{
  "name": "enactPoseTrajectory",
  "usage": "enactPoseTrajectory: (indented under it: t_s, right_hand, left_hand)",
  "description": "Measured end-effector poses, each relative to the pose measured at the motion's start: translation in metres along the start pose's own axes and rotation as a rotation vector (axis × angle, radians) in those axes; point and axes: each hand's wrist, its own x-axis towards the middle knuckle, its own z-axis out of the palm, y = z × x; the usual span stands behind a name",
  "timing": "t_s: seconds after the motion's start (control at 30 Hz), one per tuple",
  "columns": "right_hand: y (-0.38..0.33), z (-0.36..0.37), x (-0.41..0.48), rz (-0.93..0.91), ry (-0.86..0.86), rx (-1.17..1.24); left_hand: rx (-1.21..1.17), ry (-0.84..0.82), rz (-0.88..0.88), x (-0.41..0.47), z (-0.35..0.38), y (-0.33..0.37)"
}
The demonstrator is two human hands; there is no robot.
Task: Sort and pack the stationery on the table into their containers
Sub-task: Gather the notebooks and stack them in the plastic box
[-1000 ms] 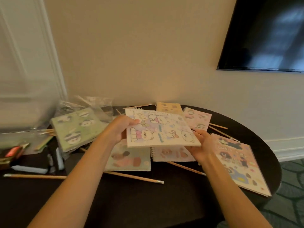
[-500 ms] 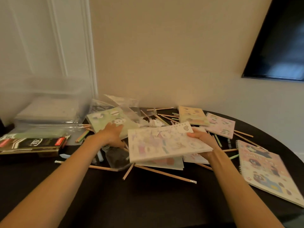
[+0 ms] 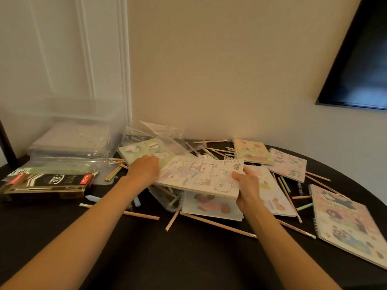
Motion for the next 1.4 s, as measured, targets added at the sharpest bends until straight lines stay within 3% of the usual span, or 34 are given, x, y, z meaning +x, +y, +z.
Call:
enactPoseTrajectory:
  t_s: [0.2, 0.4, 0.5, 0.6, 0.73, 0.9, 1.13, 1.4]
  right_hand:
    - [0.019, 0.019, -0.010, -0.092, 0.181, -0.062]
    - [0.043, 0.073, -0.035, -0.002, -0.032, -0.124]
    - [0.046, 0.088, -0.028, 0.178, -0.153, -0.085]
    - [0.041, 0.083, -0.027, 0.383, -0.192, -0.014]
    - [0.037, 0.080, -0.027, 0.426, -0.209, 0.014]
    - [0.047, 0.087, -0.015, 0.312, -0.156, -0.059]
    - [0.046, 0.111, -0.006, 0.266, -0.152, 0.085]
    - [0.062, 0.139, 0.010, 0.215, -0.151, 0.128]
  left_hand:
    - [0.114, -0.030, -0.017, -0.014, -0.011, 0.004]
    - [0.136, 0.033, 0.064, -0.016, -0.016, 0.008]
    - [0.143, 0.005, 0.074, -0.020, -0.013, -0.004]
    - [0.118, -0.027, 0.065, -0.026, -0.006, -0.011]
    - [0.077, 0.044, 0.018, -0.023, -0.003, -0.002]
    - [-0.089, 0.063, 0.074, 0.004, 0.004, 0.018]
    - [-0.462, 0.058, 0.169, 0.021, -0.002, 0.023]
    - [-0.676, 0.121, 0.198, 0.031, 0.006, 0.009]
